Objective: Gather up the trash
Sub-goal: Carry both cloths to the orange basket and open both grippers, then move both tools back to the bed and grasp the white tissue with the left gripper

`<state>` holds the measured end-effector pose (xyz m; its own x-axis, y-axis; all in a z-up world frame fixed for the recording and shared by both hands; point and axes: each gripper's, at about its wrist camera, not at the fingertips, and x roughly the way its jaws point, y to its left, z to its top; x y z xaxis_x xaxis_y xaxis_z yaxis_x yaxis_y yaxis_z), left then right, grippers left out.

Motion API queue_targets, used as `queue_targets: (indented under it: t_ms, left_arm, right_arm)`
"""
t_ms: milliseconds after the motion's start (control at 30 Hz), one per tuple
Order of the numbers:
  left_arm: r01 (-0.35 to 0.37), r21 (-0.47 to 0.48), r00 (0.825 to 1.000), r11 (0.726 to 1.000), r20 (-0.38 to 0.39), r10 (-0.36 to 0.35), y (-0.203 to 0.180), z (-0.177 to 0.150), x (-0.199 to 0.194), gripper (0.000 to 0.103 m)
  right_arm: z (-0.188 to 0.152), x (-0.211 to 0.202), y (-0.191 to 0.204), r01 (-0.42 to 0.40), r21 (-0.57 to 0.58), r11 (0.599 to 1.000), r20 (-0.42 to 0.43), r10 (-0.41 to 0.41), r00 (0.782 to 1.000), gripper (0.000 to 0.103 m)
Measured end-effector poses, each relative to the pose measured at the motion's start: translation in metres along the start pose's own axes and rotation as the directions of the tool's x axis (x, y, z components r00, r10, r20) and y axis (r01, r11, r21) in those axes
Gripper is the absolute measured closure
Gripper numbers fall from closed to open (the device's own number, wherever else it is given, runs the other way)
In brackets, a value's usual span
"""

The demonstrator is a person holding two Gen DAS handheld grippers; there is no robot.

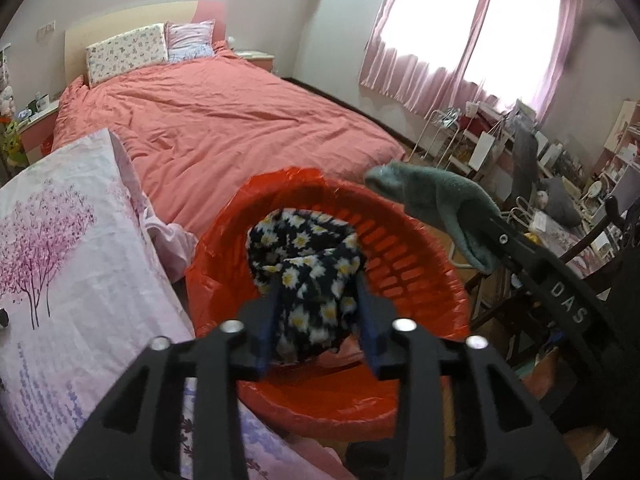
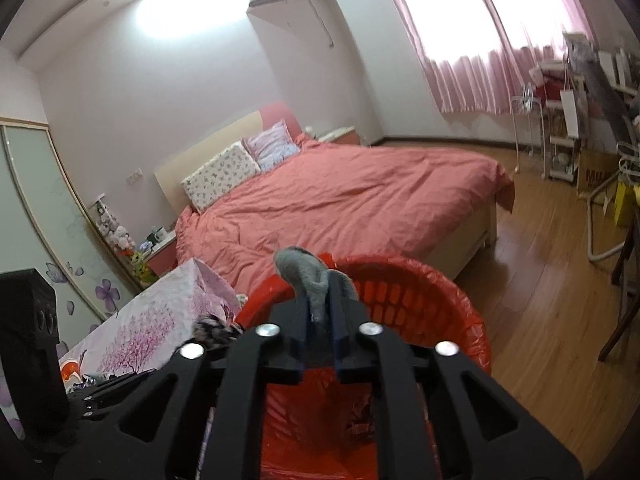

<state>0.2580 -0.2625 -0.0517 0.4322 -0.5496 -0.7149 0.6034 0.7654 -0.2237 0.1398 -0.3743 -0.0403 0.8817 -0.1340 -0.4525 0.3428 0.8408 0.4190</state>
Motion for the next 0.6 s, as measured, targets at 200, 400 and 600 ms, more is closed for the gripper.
queue_targets:
  t_ms: [200, 400, 600]
  left_arm:
    - [-0.035, -0.035, 0.999, 0.999, -0.034, 0.034, 0.017, -0.005, 0.010, 0.052]
    - [-0.110, -0.029, 0.994, 0.994, -0.015, 0.109, 0.032, -0.010, -0.007, 0.047]
    - [-0.203, -0.046, 0.979, 0.978, 0.012, 0.204, 0.061, -0.022, -0.043, 0.044]
  right_arm:
    - [-0.006, -0.001, -0.005, 0.028, 0.011, 1.000, -0.021, -0.028, 0.999, 0.060]
    - [-0.003, -0.007, 0.010, 0.067, -0.050, 0.997, -0.010, -0.067, 0.998, 0.060]
    - [-0.002, -0.013, 0.035, 0.071, -0.120, 0.990, -0.002, -0.072, 0.997, 0.055]
